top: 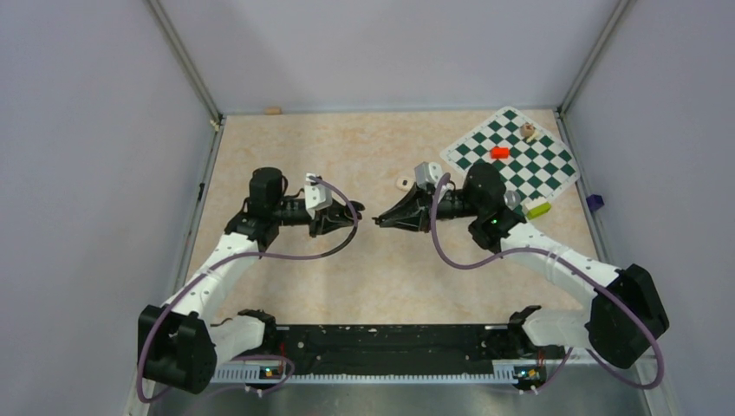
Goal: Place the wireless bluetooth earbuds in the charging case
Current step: Pick up the earbud from the center of the board, then place the earbud in the charging case.
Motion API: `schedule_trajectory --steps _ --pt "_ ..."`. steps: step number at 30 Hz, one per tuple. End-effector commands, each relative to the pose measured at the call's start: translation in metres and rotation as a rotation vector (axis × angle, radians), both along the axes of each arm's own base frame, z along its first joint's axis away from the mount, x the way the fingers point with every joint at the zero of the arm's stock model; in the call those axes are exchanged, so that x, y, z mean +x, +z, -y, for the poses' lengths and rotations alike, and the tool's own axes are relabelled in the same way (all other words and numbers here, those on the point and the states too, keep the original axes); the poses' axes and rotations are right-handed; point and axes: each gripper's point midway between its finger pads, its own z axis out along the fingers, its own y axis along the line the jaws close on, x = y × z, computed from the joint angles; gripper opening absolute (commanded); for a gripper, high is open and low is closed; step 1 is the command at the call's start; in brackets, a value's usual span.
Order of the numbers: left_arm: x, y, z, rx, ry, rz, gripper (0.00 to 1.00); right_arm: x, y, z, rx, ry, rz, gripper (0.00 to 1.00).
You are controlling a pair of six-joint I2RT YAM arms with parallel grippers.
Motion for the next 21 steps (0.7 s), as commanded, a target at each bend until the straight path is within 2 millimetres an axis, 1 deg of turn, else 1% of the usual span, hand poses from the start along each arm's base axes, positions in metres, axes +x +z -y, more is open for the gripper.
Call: schedule_trajectory --steps 1,6,9,16,21 --pt "-0.004 0.002 0.005 -0.015 -0.049 0.038 0.00 0.005 0.043 -0.006 0.120 0.017 -0.022 0.06" --pt "-0.006 0.000 0.006 -0.017 -0.058 0.023 0.00 0.009 0.046 -0.013 0.192 0.042 -0.118 0.06" --pt "-0.008 0.001 0.008 -0.022 -0.068 0.018 0.00 0.009 0.047 -0.016 0.226 0.063 -0.138 0.06" --pt "-0.009 0.002 0.009 -0.032 -0.077 0.008 0.00 0.011 0.033 -0.025 0.215 0.062 -0.154 0.05" --pt "-0.012 0.008 0.012 -0.054 -0.097 -0.009 0.00 0.013 0.025 -0.031 0.199 0.056 -0.158 0.05"
